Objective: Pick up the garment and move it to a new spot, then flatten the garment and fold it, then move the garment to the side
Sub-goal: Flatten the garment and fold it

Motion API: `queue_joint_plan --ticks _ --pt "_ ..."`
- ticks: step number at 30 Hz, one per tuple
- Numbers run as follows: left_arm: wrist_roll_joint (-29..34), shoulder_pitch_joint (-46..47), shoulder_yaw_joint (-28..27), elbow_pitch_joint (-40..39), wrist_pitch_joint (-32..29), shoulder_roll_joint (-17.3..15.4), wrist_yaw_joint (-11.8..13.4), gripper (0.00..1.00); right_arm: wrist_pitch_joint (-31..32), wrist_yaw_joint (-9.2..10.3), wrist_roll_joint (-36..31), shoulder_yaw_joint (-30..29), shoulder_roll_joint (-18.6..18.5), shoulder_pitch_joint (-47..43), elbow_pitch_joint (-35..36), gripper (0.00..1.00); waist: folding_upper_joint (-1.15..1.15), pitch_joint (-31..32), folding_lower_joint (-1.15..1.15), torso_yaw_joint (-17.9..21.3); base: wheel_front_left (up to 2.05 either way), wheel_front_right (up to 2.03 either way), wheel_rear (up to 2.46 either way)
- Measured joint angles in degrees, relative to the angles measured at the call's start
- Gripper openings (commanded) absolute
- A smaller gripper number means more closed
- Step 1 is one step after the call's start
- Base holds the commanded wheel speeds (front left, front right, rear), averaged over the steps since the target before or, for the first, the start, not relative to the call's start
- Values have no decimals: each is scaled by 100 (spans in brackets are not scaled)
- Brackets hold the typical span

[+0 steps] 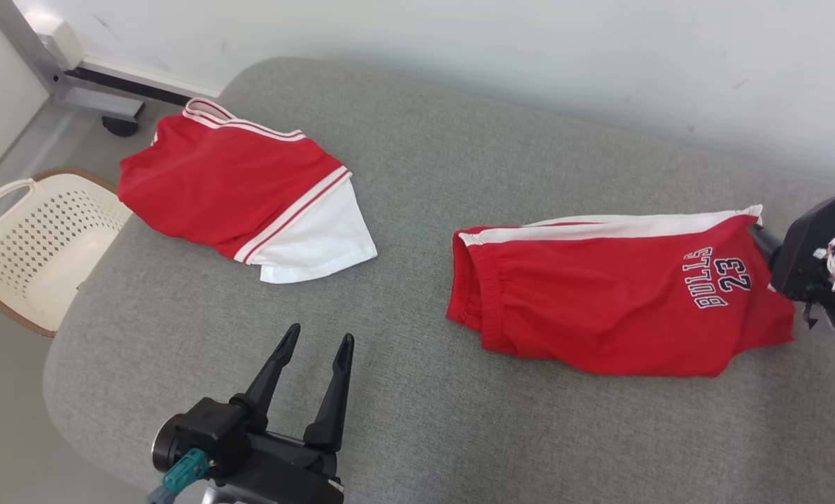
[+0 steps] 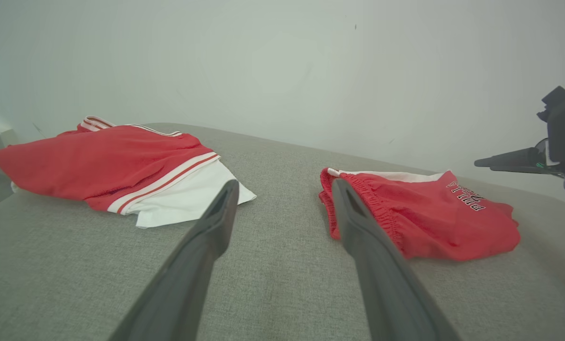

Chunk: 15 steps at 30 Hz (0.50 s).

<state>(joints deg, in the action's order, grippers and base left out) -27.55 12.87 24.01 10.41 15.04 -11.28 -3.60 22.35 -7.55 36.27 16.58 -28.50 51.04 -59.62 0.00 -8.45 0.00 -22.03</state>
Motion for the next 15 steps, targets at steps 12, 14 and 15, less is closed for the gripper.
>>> queue_joint_plan --ticks 12,14,15 --pt "236 2 -10 -192 1 170 -96 100 -5 0 -756 -537 233 541 -1182 100 0 -421 0 80 0 0 0" --pt "258 2 -25 -208 1 186 -102 100 -24 0 -773 -645 276 541 -1261 100 0 -488 1 94 0 0 0" --pt "270 1 -41 -221 1 193 -109 100 -27 0 -823 -683 277 546 -1295 100 0 -519 1 100 0 0 0"
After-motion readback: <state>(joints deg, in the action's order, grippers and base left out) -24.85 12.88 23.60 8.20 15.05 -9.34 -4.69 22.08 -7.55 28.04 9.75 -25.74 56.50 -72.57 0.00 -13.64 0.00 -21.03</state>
